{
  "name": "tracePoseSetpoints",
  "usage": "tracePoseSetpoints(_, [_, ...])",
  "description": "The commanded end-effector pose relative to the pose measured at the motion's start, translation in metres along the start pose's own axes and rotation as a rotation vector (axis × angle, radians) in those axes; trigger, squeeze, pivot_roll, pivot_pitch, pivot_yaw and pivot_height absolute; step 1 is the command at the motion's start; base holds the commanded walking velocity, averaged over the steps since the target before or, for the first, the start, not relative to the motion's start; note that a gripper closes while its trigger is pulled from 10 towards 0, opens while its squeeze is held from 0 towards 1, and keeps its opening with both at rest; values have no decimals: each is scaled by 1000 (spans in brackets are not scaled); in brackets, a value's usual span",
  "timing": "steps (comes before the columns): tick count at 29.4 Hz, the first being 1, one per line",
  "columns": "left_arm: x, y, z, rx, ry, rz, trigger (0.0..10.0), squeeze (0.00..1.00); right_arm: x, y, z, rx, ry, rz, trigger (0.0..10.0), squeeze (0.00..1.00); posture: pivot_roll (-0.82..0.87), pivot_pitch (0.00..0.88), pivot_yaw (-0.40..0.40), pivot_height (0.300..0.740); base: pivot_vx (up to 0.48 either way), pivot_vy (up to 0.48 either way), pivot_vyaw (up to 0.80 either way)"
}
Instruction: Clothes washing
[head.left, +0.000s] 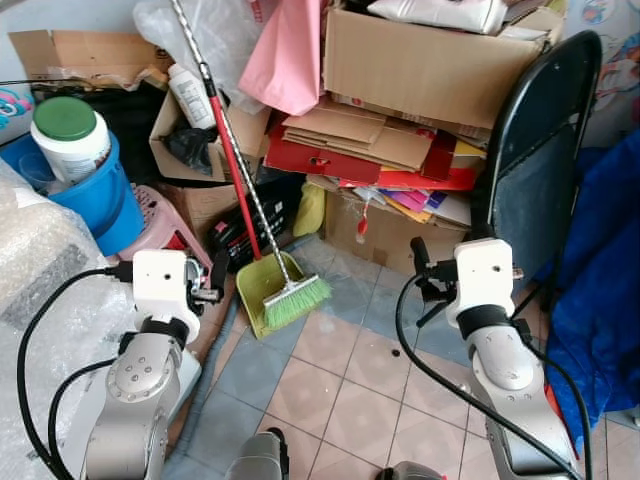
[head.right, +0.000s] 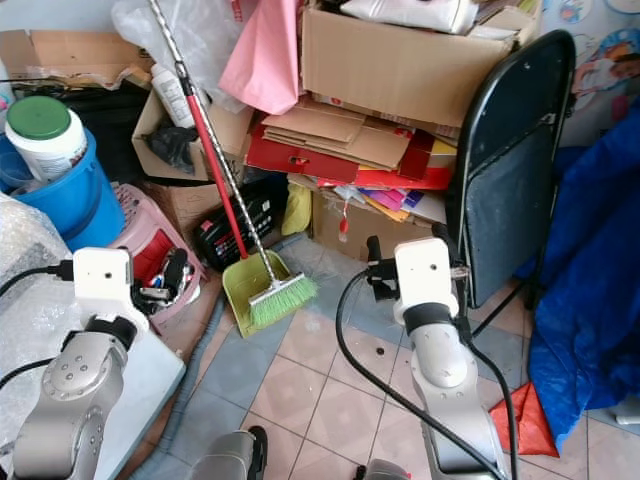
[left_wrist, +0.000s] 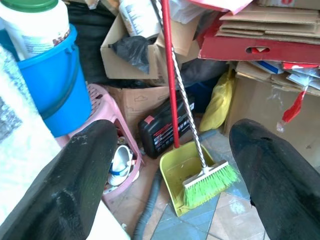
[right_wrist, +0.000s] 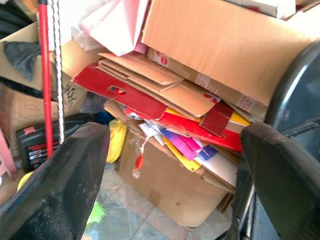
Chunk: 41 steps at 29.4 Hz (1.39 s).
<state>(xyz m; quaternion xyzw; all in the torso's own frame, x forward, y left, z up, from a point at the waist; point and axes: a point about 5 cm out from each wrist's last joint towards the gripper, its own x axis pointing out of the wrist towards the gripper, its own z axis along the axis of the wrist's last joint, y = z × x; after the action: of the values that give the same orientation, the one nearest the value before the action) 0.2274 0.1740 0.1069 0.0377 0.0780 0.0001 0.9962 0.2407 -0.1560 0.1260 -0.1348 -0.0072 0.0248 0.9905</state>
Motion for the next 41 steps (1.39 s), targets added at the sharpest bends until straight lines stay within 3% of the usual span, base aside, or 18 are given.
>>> tracePoseSetpoints(1, [-1, -6, 6, -4, -38, -10, 10000, 0, -2, 1, 3, -7, -18, 20, 10000, 0, -8, 68, -7, 740, 0, 0, 800])
tracePoseSetpoints(2, [1, -6, 8, 6, -49, -10, 10000, 0, -2, 0, 2, -2, -17, 21, 10000, 0, -1, 65, -11, 740, 0, 0, 800])
tracePoseSetpoints(3, [7, -2, 12, 83, -72, 20, 10000, 0, 1, -1, 4, 1, -31, 23, 10000, 0, 2, 61, -12, 740, 0, 0, 800])
tracePoseSetpoints(4, [9, -1, 14, 105, -80, 33, 10000, 0, 2, -2, 5, -1, -38, 25, 10000, 0, 2, 61, -12, 740, 0, 0, 800])
tracePoseSetpoints(8, [15, 6, 21, 71, -82, 69, 10000, 0, 13, -6, 10, -5, -63, 12, 10000, 0, 6, 60, -3, 740, 0, 0, 800])
tracePoseSetpoints(14, [-1, 7, 16, 61, -118, 108, 10000, 0, 9, -4, 9, 14, -59, 14, 10000, 0, 9, 68, 8, 740, 0, 0, 800])
tracePoseSetpoints(17, [-7, 7, 6, 53, -41, 98, 10000, 0, 1, -2, 6, 43, -42, 2, 10000, 0, 12, 73, 19, 740, 0, 0, 800])
tracePoseSetpoints(19, [-6, 10, 7, 142, -47, 110, 10000, 0, -4, -5, 0, 56, -17, -26, 10000, 0, 13, 74, 23, 740, 0, 0, 800])
tracePoseSetpoints(23, [-6, 9, 5, 103, -29, 95, 10000, 0, -5, -6, -2, 60, -9, -34, 10000, 0, 12, 75, 25, 740, 0, 0, 800])
tracePoseSetpoints(31, [-12, 14, 2, 138, -25, 67, 10000, 0, -10, 4, -6, 96, 6, -38, 10000, 0, 30, 39, 14, 740, 0, 0, 500])
tracePoseSetpoints(33, [-8, 15, -2, 132, -16, 71, 10000, 0, -7, 5, -12, 114, 32, -52, 10000, 0, 17, 11, 11, 740, 0, 0, 0])
tracePoseSetpoints(37, [8, 3, 8, 97, -59, 66, 10000, 0, 5, -13, -5, 64, 3, -93, 10000, 0, -30, 0, -25, 740, 0, 0, 0])
tracePoseSetpoints(41, [7, 2, 3, 71, -52, 90, 10000, 0, 2, -24, -14, 28, 28, -118, 10000, 0, -14, 0, -19, 740, 0, 0, 0])
